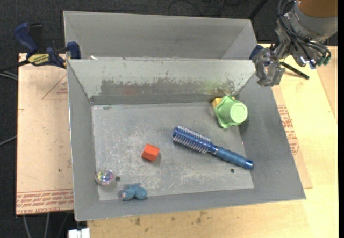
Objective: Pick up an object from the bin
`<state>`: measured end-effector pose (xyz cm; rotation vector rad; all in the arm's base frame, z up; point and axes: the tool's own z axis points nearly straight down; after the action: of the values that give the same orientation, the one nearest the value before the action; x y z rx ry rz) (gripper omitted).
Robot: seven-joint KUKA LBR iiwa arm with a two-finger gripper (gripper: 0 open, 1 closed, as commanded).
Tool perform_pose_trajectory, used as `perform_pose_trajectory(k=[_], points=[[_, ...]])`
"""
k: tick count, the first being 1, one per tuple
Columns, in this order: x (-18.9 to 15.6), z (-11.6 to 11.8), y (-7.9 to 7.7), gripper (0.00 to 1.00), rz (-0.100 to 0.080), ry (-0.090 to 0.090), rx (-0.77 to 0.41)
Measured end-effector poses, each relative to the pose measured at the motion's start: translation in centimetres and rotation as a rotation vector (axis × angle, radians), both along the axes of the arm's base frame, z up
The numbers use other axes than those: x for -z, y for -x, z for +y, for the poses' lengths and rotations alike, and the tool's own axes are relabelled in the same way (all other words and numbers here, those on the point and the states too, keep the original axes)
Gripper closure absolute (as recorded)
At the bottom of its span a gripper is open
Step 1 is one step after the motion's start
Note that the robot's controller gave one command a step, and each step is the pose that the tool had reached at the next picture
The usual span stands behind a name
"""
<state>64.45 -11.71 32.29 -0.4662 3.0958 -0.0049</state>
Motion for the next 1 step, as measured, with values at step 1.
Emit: perform_pose_trajectory(k=[1], points=[[7.11,-2.66,2.08,1.00,0.014,-0.001,-0.305]])
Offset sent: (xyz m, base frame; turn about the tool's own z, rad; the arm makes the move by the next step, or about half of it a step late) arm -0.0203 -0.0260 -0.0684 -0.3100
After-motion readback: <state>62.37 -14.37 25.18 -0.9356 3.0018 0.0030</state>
